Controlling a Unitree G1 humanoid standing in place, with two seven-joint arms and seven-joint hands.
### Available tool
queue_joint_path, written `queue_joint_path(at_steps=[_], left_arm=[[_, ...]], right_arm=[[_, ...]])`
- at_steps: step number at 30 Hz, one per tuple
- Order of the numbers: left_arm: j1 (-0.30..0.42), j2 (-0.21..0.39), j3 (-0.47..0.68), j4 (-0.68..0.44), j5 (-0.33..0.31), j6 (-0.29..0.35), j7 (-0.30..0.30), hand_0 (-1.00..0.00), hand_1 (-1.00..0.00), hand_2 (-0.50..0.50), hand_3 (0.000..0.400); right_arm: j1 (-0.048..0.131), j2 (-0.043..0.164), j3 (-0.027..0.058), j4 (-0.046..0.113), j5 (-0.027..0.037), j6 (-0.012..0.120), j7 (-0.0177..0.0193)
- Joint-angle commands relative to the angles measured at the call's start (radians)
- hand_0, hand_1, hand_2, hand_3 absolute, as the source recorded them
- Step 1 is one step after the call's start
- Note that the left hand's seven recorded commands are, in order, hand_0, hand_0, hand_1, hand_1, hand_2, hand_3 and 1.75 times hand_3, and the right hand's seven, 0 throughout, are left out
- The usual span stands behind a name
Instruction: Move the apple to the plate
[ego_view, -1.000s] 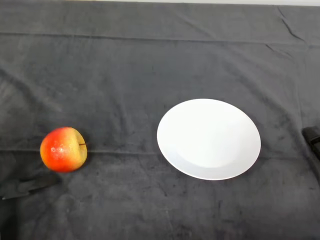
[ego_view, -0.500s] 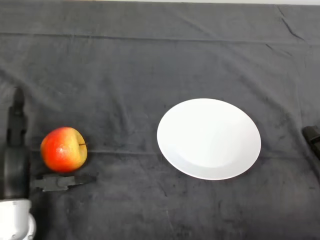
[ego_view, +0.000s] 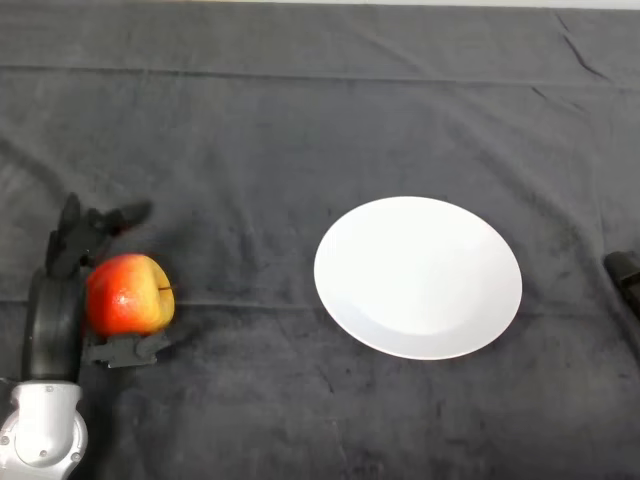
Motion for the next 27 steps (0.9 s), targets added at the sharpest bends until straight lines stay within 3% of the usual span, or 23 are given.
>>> queue_joint_path(at_steps=[1,7,13,27], left_arm=[[-0.048,0.007,-0.035,0.025,-0.015,0.021,0.009,-1.00,-1.00,0.00,0.400],[-0.035,0.007,-0.059,-0.019,-0.003,0.065,0.029,-1.00,-1.00,0.00,0.400],[-0.001,0.013,-0.085,-0.141,0.005,0.133,0.037,-1.00,-1.00,0.00,0.400],[0.109,0.001,-0.201,-0.634,0.058,0.364,0.076,-1.00,-1.00,0.00,0.400]], right_arm=[[-0.049,-0.028,-0.0140,0.027,-0.0087,0.009,-0.0016],[-0.049,-0.027,-0.0143,0.026,-0.0089,0.009,-0.0019],[-0.048,-0.027,-0.0145,0.025,-0.0091,0.009,-0.0026],[-0.045,-0.023,-0.0139,0.016,-0.0097,0.009,-0.0067]])
